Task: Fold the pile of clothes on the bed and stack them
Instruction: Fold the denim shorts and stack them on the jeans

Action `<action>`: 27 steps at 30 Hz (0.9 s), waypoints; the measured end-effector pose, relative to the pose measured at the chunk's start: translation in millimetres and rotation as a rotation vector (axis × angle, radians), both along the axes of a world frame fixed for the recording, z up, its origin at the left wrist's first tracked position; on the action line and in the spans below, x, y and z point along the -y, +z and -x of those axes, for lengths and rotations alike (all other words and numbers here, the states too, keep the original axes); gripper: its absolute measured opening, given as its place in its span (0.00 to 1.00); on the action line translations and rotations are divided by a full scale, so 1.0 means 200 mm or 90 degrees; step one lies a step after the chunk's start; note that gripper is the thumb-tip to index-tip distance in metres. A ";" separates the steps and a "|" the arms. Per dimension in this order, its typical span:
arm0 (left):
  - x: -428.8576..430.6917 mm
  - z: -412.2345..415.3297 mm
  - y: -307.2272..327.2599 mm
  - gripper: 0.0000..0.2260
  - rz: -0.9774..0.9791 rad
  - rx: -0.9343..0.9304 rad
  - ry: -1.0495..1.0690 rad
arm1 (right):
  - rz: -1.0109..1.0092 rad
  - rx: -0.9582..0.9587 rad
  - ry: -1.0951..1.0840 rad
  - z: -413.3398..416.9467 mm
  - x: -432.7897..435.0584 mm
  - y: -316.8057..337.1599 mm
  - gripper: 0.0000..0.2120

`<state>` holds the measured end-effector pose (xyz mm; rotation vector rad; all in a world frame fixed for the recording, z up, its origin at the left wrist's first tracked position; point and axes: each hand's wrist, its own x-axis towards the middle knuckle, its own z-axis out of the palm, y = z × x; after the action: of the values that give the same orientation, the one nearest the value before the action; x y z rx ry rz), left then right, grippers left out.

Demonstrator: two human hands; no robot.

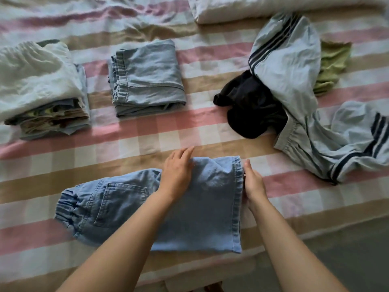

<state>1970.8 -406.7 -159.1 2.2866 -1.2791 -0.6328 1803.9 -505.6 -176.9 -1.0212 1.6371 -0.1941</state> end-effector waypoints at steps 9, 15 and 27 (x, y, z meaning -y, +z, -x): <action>0.16 -0.13 -0.03 0.05 0.068 -0.004 0.017 | 0.183 0.155 -0.009 -0.17 0.21 -0.02 0.05; 0.21 -0.17 -0.14 0.17 -0.117 0.015 -0.020 | 0.173 0.034 0.048 -0.20 0.28 -0.08 0.07; 0.13 -0.19 0.04 0.05 0.132 -0.086 -0.118 | 0.349 0.040 0.235 -0.20 0.19 0.07 0.10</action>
<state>2008.6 -432.4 -150.5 1.9415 -1.4294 -0.6702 1844.5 -543.4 -162.7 -1.6942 1.3322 -0.4346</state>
